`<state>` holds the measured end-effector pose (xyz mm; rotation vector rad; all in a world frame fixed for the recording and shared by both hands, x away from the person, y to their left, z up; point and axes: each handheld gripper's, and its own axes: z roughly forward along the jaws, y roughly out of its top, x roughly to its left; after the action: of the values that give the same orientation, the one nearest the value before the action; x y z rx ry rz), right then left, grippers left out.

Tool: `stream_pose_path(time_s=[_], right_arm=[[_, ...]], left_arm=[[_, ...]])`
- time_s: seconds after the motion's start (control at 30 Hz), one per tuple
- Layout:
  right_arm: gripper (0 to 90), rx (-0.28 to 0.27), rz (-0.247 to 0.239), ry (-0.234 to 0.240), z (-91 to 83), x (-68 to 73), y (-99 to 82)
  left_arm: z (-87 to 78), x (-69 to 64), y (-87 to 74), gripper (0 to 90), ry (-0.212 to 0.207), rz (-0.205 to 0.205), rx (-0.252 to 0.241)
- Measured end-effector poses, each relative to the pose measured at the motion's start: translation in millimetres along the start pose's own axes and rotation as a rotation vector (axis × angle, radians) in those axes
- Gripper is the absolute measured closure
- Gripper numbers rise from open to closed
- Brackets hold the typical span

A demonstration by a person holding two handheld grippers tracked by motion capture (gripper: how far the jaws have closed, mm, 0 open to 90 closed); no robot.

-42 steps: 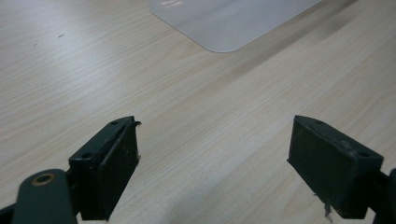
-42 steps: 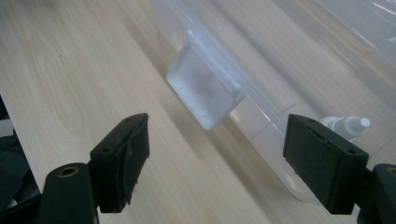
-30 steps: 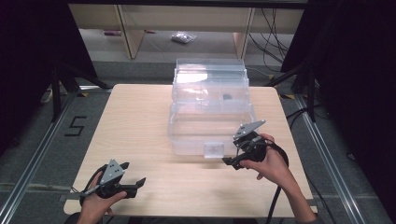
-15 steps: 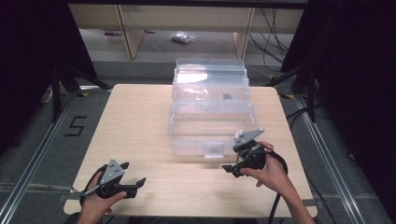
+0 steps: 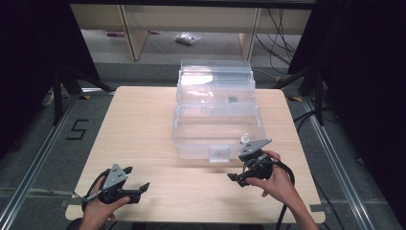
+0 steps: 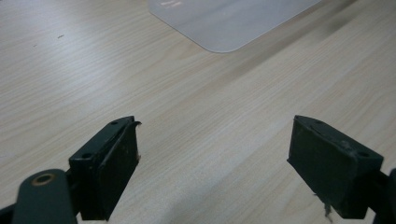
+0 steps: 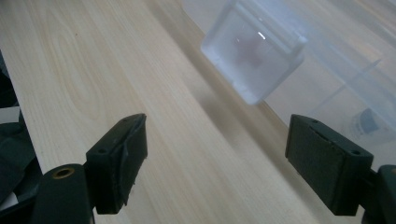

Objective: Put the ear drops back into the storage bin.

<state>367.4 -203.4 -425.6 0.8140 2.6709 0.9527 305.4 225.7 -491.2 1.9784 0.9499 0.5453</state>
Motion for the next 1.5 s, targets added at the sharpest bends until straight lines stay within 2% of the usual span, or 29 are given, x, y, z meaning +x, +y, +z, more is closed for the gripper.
stream_pose_path(time_s=[0.1, 0.13, 0.17, 0.2, 0.27, 0.33, 0.37, 0.43, 0.5, 0.53, 0.57, 0.6, 0.7, 0.73, 0.9, 0.93, 1.0, 1.07, 1.1, 1.13, 1.2, 1.23, 1.27, 1.33, 1.37, 1.4, 1.43, 1.47, 1.5], right_arm=[[21.7, 0.018, 0.030, 0.018, 3.4, 2.3, -4.6], [21.7, 0.008, 0.006, 0.009, 6.2, 1.7, -7.0], [21.7, 0.026, 0.021, 0.011, 6.1, 1.9, -8.3], [21.7, 0.012, 0.004, 0.011, 9.0, 1.2, -10.8], [21.7, 0.047, 0.053, 0.007, 8.8, 3.1, -13.4], [21.6, 0.017, 0.018, 0.006, 12.9, 0.9, -17.6], [21.6, 0.028, 0.061, 0.014, 12.0, 2.9, -18.8], [21.6, 0.028, 0.041, 0.016, 13.0, 2.0, -22.6], [21.5, 0.045, 0.068, 0.009, 12.5, 2.3, -23.8], [21.5, 0.028, 0.051, 0.014, 13.7, 1.3, -25.0], [21.5, 0.024, 0.070, 0.002, 13.3, 2.4, -27.0], [21.5, 0.034, 0.065, 0.023, 11.9, 1.6, -27.6], [21.3, 0.007, 0.059, 0.008, 13.7, 1.0, -32.0], [20.9, 0.027, 0.084, 0.033, 12.0, 2.1, -33.9], [19.1, 0.016, 0.112, 0.024, 12.1, 2.7, -38.9], [18.9, 0.017, 0.100, 0.050, 11.8, 2.6, -39.3], [18.4, 0.017, 0.096, 0.033, 11.0, 2.6, -41.2], [18.0, 0.015, 0.119, 0.040, 11.4, 5.0, -43.4], [17.9, 0.014, 0.102, 0.036, 11.2, 4.1, -44.0], [18.0, 0.012, 0.127, 0.035, 11.8, 6.1, -45.2], [17.9, 0.005, 0.117, 0.040, 12.5, 5.6, -48.0], [17.9, 0.025, 0.119, 0.048, 11.2, 5.5, -48.4], [17.8, 0.009, 0.085, 0.040, 13.3, 4.1, -49.7], [17.8, 0.023, 0.112, 0.032, 14.1, 5.3, -51.9], [17.8, 0.015, 0.128, 0.049, 14.3, 6.9, -52.7], [17.7, 0.024, 0.105, 0.039, 14.2, 5.7, -53.7], [17.7, 0.020, 0.134, 0.045, 15.3, 8.7, -55.0], [17.6, 0.034, 0.128, 0.057, 13.3, 8.0, -54.9], [17.6, 0.018, 0.135, 0.038, 13.6, 8.9, -57.7]], left_arm=[[0.3, -0.5, 0.1, 15.5, -0.004, -0.006, -0.004], [0.6, -0.9, 0.0, 15.4, -0.004, -0.010, -0.008], [0.6, -0.9, 0.0, 15.4, -0.005, -0.010, -0.009], [0.5, -0.9, 0.0, 15.4, -0.005, -0.009, -0.009], [-0.3, -0.8, 0.2, 15.4, 0.002, -0.005, -0.001], [-0.4, -0.9, 0.2, 15.4, 0.002, -0.004, 0.001], [0.3, -1.2, 0.1, 15.4, -0.001, -0.009, -0.007], [0.7, -1.1, 0.0, 15.4, -0.003, -0.009, -0.011], [1.0, -1.0, -0.2, 15.4, -0.008, -0.009, -0.015], [1.0, -0.9, -0.2, 15.4, -0.007, -0.010, -0.015], [1.0, -0.9, -0.2, 15.4, -0.007, -0.011, -0.016], [0.8, -1.1, -0.1, 15.4, -0.004, -0.011, -0.014], [1.1, -1.0, -0.1, 15.4, -0.008, -0.009, -0.016], [1.1, -1.0, -0.1, 15.4, -0.008, -0.009, -0.016], [1.1, -1.0, -0.1, 15.4, -0.008, -0.010, -0.016], [1.1, -1.0, -0.1, 15.4, -0.008, -0.009, -0.015], [1.0, -1.1, -0.1, 15.5, -0.008, -0.011, -0.016], [1.0, -1.0, -0.2, 15.4, -0.008, -0.012, -0.017], [1.1, -1.1, -0.2, 15.4, -0.008, -0.011, -0.017], [1.1, -1.1, -0.1, 15.5, -0.008, -0.011, -0.017], [1.0, -1.1, -0.1, 15.4, -0.009, -0.010, -0.016], [1.1, -1.1, -0.1, 15.4, -0.009, -0.010, -0.017], [1.1, -1.1, -0.1, 15.4, -0.008, -0.011, -0.016], [0.3, -1.4, 0.1, 15.5, -0.002, -0.011, -0.009], [0.4, -1.4, 0.1, 15.5, -0.003, -0.010, -0.011], [0.3, -1.3, 0.1, 15.4, -0.002, -0.009, -0.010], [0.3, -1.4, 0.1, 15.4, -0.003, -0.010, -0.010], [-0.3, -1.0, 0.3, 15.4, -0.002, -0.004, -0.003], [-0.1, -1.0, 0.2, 15.4, -0.003, -0.005, -0.007]])
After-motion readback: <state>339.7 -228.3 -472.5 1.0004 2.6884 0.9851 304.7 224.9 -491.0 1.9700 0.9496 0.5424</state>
